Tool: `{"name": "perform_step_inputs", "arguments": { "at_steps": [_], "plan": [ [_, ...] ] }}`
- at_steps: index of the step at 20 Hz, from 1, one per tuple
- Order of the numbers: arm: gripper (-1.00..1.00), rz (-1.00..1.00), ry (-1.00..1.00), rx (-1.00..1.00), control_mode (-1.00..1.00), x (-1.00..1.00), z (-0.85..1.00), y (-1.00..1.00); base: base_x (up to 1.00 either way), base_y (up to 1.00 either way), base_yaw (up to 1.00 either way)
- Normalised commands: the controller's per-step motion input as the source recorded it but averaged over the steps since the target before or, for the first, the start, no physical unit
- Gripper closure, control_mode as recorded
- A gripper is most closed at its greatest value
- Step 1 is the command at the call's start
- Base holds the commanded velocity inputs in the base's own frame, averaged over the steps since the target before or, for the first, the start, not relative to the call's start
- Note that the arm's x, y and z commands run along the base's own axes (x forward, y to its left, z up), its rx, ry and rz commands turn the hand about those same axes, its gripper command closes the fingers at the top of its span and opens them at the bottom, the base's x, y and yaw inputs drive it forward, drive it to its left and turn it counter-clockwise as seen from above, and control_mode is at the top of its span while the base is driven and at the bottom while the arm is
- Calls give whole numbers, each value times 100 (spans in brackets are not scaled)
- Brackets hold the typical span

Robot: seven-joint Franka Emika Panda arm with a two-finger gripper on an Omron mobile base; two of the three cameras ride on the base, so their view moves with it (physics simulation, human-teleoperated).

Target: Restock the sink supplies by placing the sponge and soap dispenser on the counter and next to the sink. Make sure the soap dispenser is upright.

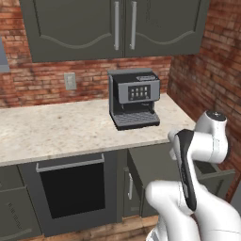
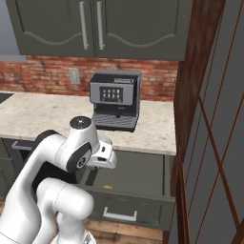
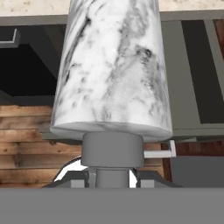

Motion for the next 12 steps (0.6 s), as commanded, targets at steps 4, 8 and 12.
{"name": "perform_step_inputs", "arguments": {
  "at_steps": [4, 8, 12],
  "plan": [
    [100, 0, 0, -2, -100, -5, 0, 25, 0, 0, 0],
    [100, 0, 0, 0, 100, 0, 0, 0, -18, 98, 1],
    [100, 0, 0, 0, 100, 0, 0, 0, 0, 100, 10]
  ]
}}
